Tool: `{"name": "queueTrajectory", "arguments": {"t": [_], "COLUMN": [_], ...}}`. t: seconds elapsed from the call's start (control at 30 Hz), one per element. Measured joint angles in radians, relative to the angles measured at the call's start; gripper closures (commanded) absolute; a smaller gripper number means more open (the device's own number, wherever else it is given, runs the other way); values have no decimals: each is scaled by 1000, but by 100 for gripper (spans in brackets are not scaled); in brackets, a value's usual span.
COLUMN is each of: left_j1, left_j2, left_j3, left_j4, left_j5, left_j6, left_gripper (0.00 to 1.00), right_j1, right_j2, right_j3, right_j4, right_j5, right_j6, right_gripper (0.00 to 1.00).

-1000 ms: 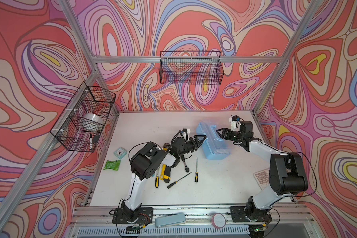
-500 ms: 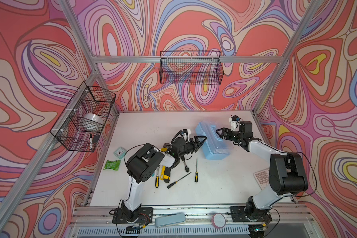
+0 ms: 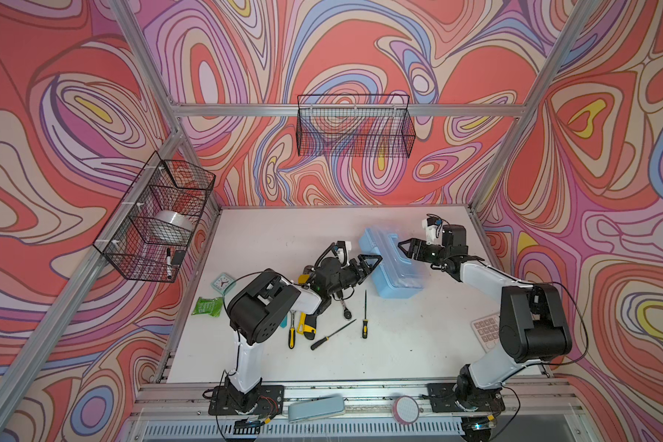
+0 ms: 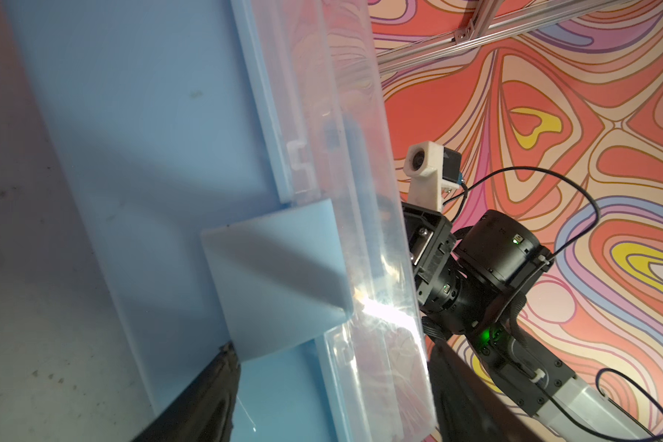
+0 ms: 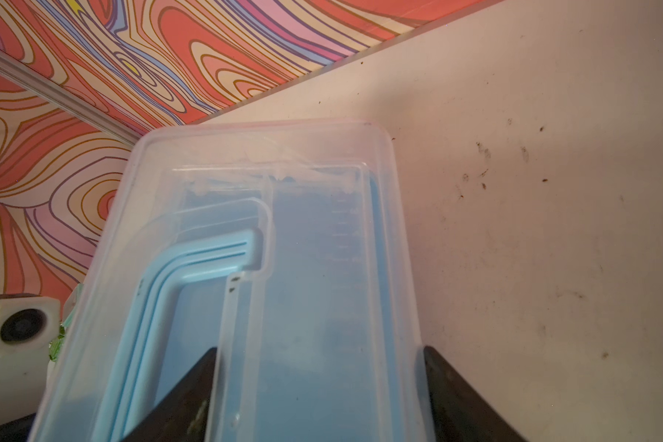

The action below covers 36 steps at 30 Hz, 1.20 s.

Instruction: Pack the tool kit

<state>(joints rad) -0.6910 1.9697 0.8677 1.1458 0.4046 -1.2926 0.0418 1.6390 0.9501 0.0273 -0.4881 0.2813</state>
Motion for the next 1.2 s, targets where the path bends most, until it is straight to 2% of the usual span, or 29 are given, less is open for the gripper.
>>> {"name": "queueTrajectory", "arguments": {"t": [0.5,0.77,1.2], "left_j1": [26,43,72], "left_j2": [-12,-154,-142], "left_j3": [1,32,-47], "left_j4": [5,155,164], "left_j5": [39,33,20], "left_j6": [69,88,74], "left_gripper": [26,25,15], "right_j1": [-2,-1,-1], "right_j2": [3,5,13], "right_j3": [16,27,40], "right_j4": [-24,-42,-54], "right_j5": [1,6,2], "right_j6": [-6,-31,-38], "right_gripper": [36,36,35]}}
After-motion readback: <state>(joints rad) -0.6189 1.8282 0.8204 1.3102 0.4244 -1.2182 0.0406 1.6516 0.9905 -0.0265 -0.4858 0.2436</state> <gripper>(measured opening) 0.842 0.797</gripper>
